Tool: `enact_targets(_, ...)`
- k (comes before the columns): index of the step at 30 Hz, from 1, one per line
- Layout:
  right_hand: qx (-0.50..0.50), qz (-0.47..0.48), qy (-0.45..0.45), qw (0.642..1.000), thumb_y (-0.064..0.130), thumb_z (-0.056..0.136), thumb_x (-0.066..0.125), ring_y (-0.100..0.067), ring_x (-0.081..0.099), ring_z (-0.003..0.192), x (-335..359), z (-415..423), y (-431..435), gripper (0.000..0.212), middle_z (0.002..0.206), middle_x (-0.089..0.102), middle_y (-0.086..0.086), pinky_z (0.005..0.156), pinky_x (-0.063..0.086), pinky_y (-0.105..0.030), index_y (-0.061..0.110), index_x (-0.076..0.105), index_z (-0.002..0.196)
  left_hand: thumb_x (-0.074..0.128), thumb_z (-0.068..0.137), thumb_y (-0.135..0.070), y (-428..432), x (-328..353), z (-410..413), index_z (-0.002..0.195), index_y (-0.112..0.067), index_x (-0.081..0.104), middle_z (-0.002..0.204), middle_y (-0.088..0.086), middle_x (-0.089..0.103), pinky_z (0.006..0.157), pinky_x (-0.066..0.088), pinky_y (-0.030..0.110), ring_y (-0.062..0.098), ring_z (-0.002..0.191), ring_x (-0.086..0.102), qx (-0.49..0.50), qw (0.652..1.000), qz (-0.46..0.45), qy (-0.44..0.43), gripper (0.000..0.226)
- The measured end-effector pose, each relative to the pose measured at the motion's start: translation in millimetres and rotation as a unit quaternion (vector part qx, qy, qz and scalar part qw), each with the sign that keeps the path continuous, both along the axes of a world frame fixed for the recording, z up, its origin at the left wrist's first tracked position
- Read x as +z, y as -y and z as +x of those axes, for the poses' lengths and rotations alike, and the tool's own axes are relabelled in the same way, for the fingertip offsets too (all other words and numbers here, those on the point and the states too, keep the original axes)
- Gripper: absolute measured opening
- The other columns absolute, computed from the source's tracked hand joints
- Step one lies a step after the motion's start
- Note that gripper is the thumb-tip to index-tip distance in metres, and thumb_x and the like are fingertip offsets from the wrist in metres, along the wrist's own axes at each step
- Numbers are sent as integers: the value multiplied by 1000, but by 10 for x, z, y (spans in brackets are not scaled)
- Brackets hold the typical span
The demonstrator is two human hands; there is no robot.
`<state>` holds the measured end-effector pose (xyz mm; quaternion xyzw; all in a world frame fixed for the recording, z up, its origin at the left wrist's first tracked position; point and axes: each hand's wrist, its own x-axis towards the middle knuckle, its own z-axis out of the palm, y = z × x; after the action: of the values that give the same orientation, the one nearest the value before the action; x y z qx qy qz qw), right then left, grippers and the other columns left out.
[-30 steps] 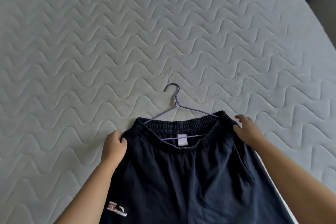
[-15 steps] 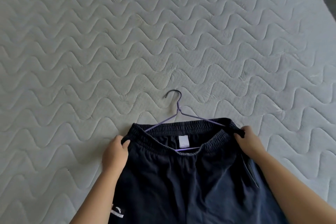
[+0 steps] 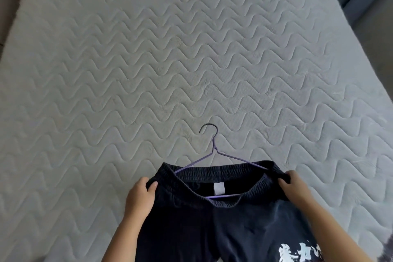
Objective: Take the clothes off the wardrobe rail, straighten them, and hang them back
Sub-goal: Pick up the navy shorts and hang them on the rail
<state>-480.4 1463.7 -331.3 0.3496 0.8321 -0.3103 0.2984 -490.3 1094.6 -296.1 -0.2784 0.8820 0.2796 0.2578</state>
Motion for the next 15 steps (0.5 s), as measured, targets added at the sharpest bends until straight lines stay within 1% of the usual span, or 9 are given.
enact_targets(2,4,-8,-12,1000,15,90,51,-26,51,83,183,165,-47,12,101,62,-23,72,34,-32,9,43,97,46,94,-26,-49,198,183,126,-5,47,124,14,56,88,43,33,30,113,53,-1,1000,3,-6,38)
enact_targets(3,6,-9,-19,1000,14,90,51,-25,49,82,266,245,-65,13,97,60,-21,71,33,-32,7,46,99,46,94,-25,-71,297,272,126,-4,46,124,14,56,86,41,31,30,114,52,-1,1000,5,-11,39)
enact_targets(5,-1,-6,-40,999,12,89,52,-27,52,84,427,416,-85,18,93,58,-18,72,34,-33,3,49,104,46,93,-22,-107,497,451,123,-2,48,120,15,58,78,38,28,30,109,54,2,1000,7,-29,36)
enact_targets(7,-8,-14,-69,997,10,88,53,-28,53,85,569,596,-100,12,97,60,-21,72,36,-34,4,48,97,47,93,-21,-117,663,640,121,-3,50,118,14,59,76,36,27,29,108,54,2,999,4,-47,34)
enact_targets(9,-9,-20,-80,997,11,87,54,-27,53,84,699,773,-120,9,94,60,-20,73,37,-35,8,46,92,48,92,-22,-118,805,833,119,-3,51,117,13,59,77,38,27,29,109,55,4,998,2,-62,33)
enact_targets(11,2,-24,-89,996,12,87,53,-30,55,83,823,933,-149,8,88,59,-16,75,42,-38,7,49,92,50,92,-21,-103,929,1025,113,-6,55,110,10,62,78,42,30,29,105,57,14,997,3,-70,27)
enact_targets(13,14,-27,-108,994,11,87,53,-31,57,84,966,1037,-168,9,85,59,-15,74,42,-38,5,51,93,50,91,-22,-90,1054,1197,107,-9,57,105,8,63,81,45,33,27,100,58,20,996,4,-81,22)
enact_targets(15,25,-26,-128,991,10,87,53,-31,55,84,1113,1101,-183,8,87,58,-15,73,42,-37,7,50,93,51,91,-23,-95,1174,1356,109,-8,57,106,8,63,82,45,33,27,101,58,31,994,3,-100,25)
